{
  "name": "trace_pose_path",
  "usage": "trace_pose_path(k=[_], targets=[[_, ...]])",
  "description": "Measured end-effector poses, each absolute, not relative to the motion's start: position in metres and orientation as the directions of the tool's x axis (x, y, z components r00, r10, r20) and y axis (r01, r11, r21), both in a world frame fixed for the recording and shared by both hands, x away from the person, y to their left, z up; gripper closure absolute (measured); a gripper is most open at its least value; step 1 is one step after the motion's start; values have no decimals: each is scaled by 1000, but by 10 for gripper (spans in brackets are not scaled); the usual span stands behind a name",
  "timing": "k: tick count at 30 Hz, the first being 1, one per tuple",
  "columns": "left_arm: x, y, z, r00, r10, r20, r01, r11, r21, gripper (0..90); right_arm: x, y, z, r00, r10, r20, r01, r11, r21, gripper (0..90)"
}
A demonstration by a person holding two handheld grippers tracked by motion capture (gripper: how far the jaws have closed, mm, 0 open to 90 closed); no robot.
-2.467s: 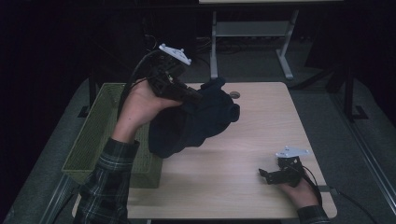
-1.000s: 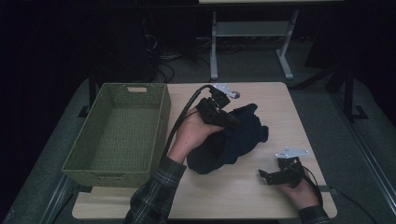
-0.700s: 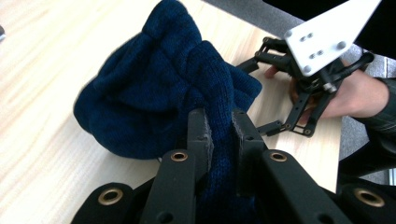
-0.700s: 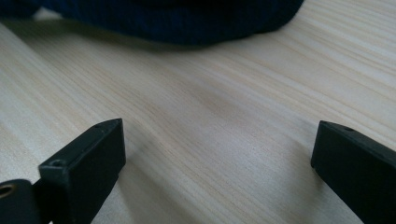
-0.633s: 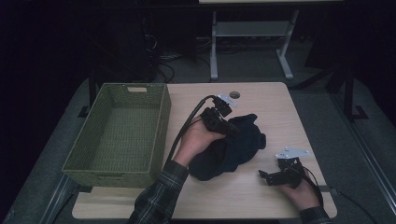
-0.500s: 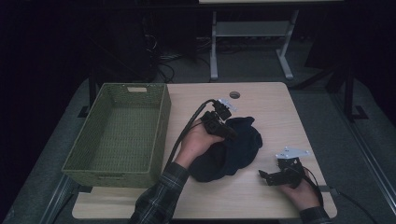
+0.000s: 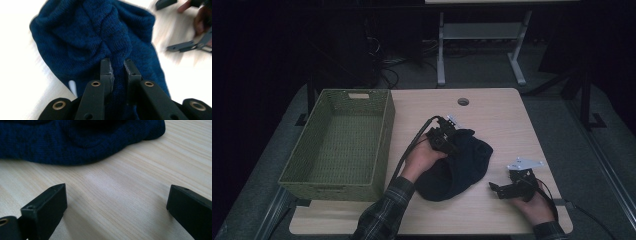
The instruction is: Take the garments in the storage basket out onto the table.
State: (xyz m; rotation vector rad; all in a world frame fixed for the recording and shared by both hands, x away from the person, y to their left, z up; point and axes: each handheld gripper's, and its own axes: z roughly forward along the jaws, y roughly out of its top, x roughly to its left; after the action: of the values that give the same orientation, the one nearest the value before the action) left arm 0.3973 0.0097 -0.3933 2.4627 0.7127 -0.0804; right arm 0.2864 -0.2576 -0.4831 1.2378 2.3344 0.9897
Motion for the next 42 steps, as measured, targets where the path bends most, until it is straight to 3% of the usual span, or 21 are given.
trace_pose_path(k=[11, 18, 22, 27, 30, 32, 36, 37, 38, 42], targets=[[401, 4, -430, 850, 489, -196, 524, -743, 416, 803, 286, -258, -483, -575, 817, 39, 597, 386, 703, 27], [401, 4, -438, 849, 495, -187, 525, -745, 411, 793, 286, -258, -483, -575, 817, 39, 597, 386, 703, 27], [400, 6, -431, 847, 492, -203, 529, -734, 426, 664, 286, -258, -483, -575, 817, 39, 597, 386, 703, 27], [394, 13, -414, 852, 503, -146, 508, -724, 467, 480, 286, -257, -483, -576, 816, 40, 596, 387, 703, 27], [392, 20, -400, 858, 498, -124, 486, -711, 509, 458, 286, -257, -483, -576, 816, 40, 596, 387, 703, 27], [390, 26, -392, 856, 502, -122, 485, -701, 523, 464, 286, -257, -483, -576, 816, 39, 596, 387, 703, 27], [388, 38, -382, 851, 515, -105, 483, -688, 542, 569, 286, -257, -483, -576, 816, 39, 596, 387, 703, 27], [388, 41, -381, 848, 520, -101, 484, -684, 545, 657, 286, -258, -483, -576, 817, 39, 597, 387, 703, 28], [388, 44, -380, 849, 520, -93, 481, -686, 546, 657, 286, -258, -483, -575, 817, 36, 596, 389, 703, 28], [385, 56, -381, 834, 541, -113, 505, -662, 554, 822, 283, -258, -479, -580, 813, 38, 602, 397, 692, 107]])
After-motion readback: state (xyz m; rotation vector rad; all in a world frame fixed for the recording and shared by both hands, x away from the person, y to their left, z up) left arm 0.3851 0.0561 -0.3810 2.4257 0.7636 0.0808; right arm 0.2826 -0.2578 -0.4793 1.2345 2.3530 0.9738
